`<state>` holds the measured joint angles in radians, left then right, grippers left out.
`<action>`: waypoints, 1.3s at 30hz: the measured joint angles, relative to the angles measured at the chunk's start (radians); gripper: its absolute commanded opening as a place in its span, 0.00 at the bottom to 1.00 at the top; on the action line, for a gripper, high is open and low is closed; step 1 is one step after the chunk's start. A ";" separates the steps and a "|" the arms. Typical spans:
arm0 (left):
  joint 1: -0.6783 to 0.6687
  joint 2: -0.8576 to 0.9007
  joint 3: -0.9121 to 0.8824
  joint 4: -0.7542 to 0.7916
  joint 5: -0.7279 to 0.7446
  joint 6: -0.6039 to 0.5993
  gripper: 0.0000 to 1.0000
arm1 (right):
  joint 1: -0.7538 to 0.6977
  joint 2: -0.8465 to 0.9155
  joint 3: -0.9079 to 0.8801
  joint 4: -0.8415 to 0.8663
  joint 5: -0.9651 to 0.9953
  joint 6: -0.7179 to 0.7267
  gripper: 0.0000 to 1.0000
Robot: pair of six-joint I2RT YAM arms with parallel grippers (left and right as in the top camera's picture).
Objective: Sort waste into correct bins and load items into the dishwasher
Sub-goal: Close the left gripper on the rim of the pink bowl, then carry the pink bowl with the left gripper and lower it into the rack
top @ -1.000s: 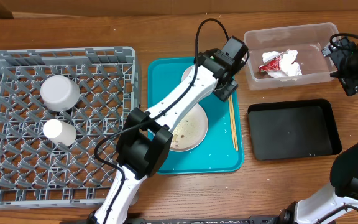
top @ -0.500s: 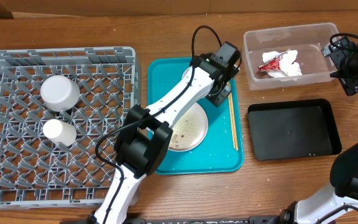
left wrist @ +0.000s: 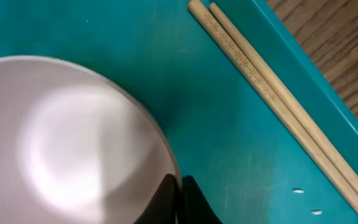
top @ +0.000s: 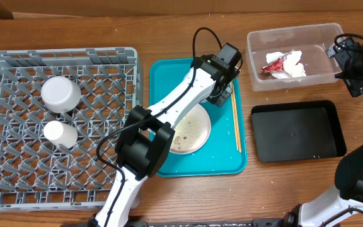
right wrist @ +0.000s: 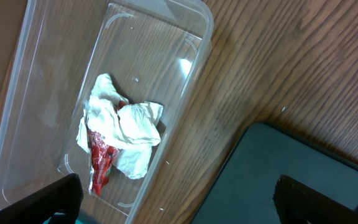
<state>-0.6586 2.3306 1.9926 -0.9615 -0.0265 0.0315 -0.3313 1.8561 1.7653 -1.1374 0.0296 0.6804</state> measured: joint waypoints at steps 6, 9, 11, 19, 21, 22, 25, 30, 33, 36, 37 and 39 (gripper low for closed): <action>0.000 0.000 0.108 -0.105 0.002 -0.044 0.04 | 0.000 0.000 0.000 0.000 0.000 0.000 1.00; 0.006 0.000 0.212 -0.185 0.005 -0.074 0.04 | 0.000 0.000 0.000 0.000 0.000 0.000 1.00; 0.012 0.000 0.301 -0.257 0.009 -0.099 0.04 | 0.000 0.000 0.000 0.000 0.000 0.000 1.00; 0.122 -0.048 0.602 -0.579 0.021 -0.242 0.04 | 0.000 0.000 0.000 0.000 0.000 0.000 1.00; 0.182 -0.096 0.632 -0.656 0.029 -0.275 0.04 | 0.000 0.000 0.000 0.000 0.000 0.000 1.00; 0.211 -0.122 0.639 -0.683 0.032 -0.288 0.04 | 0.000 0.000 0.000 0.000 0.000 0.000 1.00; 0.304 -0.205 0.646 -0.723 0.047 -0.304 0.04 | 0.000 0.000 0.000 0.000 0.000 0.000 1.00; 0.455 -0.319 0.647 -0.724 0.111 -0.314 0.04 | 0.000 0.000 0.000 0.000 0.000 0.000 1.00; 0.520 -0.366 0.644 -0.726 0.154 -0.311 0.04 | 0.000 0.000 0.000 0.000 0.000 0.000 1.00; 0.564 -0.428 0.597 -0.725 0.171 -0.293 0.04 | 0.000 0.000 0.000 0.000 0.000 0.000 1.00; 0.573 -0.453 0.570 -0.726 0.171 -0.288 0.04 | 0.000 0.000 0.000 0.000 0.000 0.000 1.00; 0.581 -0.526 0.476 -0.725 0.165 -0.281 0.04 | 0.000 0.000 0.000 0.000 0.000 0.000 1.00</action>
<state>-0.0776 1.8046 2.4691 -1.6867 0.1383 -0.2497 -0.3313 1.8561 1.7653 -1.1374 0.0296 0.6807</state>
